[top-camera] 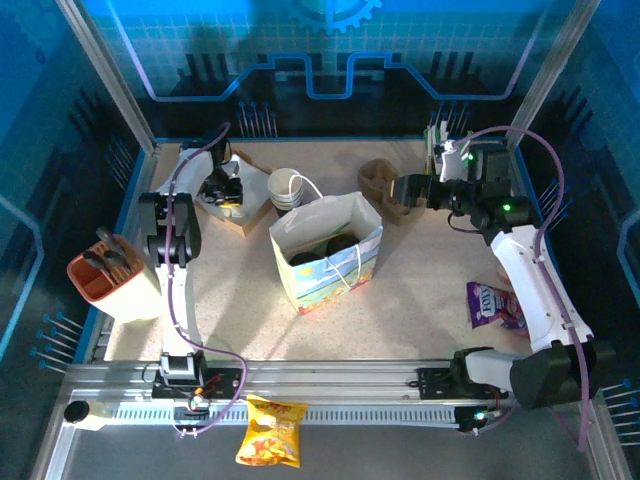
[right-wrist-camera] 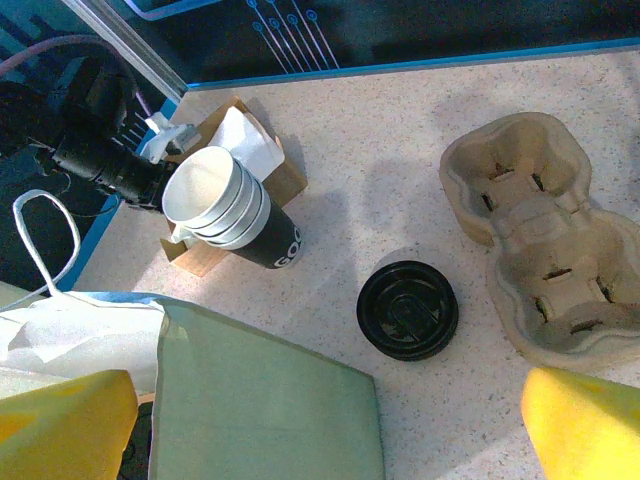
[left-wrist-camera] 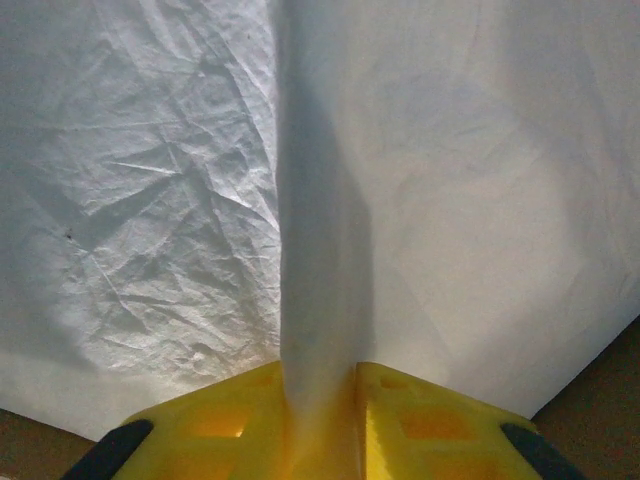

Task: Pack the takeout coffee

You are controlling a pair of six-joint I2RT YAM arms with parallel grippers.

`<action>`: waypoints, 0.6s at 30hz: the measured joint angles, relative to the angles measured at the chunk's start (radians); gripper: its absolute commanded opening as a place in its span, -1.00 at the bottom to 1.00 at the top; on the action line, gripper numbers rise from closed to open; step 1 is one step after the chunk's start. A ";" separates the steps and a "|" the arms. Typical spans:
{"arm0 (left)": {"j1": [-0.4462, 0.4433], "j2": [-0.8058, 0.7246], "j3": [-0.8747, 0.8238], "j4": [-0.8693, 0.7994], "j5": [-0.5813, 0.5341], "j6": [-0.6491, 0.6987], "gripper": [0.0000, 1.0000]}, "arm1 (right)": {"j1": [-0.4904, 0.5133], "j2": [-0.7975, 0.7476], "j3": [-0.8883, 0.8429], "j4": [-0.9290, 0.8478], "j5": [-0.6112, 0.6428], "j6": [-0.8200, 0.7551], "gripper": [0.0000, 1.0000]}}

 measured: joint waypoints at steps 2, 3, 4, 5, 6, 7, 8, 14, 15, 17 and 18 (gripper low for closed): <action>0.000 0.000 0.000 -0.002 -0.001 0.000 -0.64 | 0.000 0.000 0.000 -0.005 0.000 0.000 0.99; 0.000 0.000 0.000 -0.003 -0.003 0.000 -0.66 | 0.000 0.000 0.000 -0.007 0.000 0.000 0.99; 0.001 -0.003 0.000 -0.003 -0.003 0.000 -0.69 | 0.000 0.000 0.000 -0.008 0.000 0.000 0.99; 0.002 -0.007 0.000 -0.003 -0.004 0.000 -0.73 | 0.000 0.000 0.000 -0.009 0.000 0.000 0.99; 0.002 -0.014 0.000 -0.002 -0.004 0.000 -0.76 | 0.000 0.000 0.000 -0.010 0.000 0.000 0.99; 0.004 -0.024 0.000 -0.002 -0.006 0.000 -0.77 | 0.000 0.000 0.000 -0.010 0.000 0.000 0.99; 0.005 -0.038 -0.001 -0.002 -0.008 0.000 -0.78 | 0.000 0.000 0.000 -0.011 0.000 0.000 0.99; 0.011 -0.154 -0.002 -0.002 -0.019 0.000 -0.80 | 0.000 0.000 0.000 -0.014 0.000 0.000 0.99; 0.011 -0.175 -0.003 -0.001 -0.023 0.000 -0.81 | 0.000 0.000 0.000 -0.014 0.000 0.000 0.99; 0.011 -0.209 -0.013 0.002 -0.028 0.000 -0.83 | 0.000 0.000 0.000 -0.014 0.000 0.000 0.99; 0.011 -0.228 -0.019 0.003 -0.031 0.000 -0.84 | 0.000 0.000 0.000 -0.014 0.000 0.000 0.99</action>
